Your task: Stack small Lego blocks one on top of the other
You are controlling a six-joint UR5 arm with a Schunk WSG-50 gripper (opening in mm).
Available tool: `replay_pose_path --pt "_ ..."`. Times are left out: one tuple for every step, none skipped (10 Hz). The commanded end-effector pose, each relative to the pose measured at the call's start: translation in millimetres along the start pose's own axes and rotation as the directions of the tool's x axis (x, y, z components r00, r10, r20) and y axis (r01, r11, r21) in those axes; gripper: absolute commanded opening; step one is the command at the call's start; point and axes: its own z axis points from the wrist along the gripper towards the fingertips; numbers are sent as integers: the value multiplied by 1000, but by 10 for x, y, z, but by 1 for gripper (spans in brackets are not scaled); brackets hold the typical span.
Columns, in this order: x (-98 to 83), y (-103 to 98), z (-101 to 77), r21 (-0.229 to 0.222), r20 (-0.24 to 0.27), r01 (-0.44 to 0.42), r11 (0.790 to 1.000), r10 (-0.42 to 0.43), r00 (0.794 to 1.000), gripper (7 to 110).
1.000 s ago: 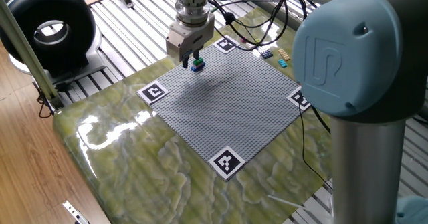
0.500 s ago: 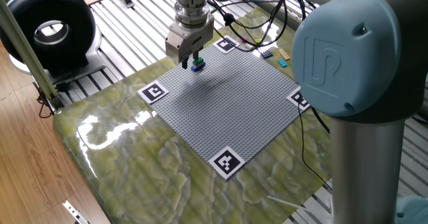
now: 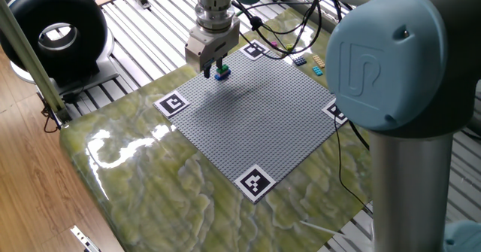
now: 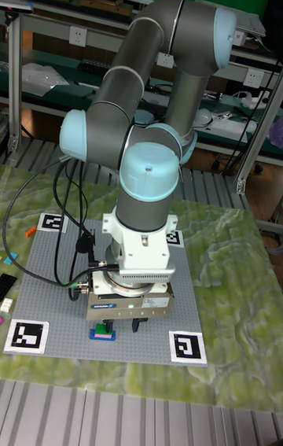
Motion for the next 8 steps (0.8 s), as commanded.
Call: replay_pose_path --pt "-13 53 -71 -6 -3 -15 1000 15 1000 44" --pt "-10 68 -138 -6 -9 -16 1000 16 1000 44" --pt "-6 51 -174 -16 -10 -6 1000 6 1000 44" --pt "-1 28 -180 -14 -5 -4 1000 4 1000 44" --pt "1 9 -183 -7 -5 -3 1000 3 1000 44" --pt "12 -2 -191 -4 -5 -1 1000 1 1000 44" --pt "14 -32 -207 3 0 1 1000 -1 1000 44" --pt "33 -74 -233 9 1 -5 1000 5 1000 44"
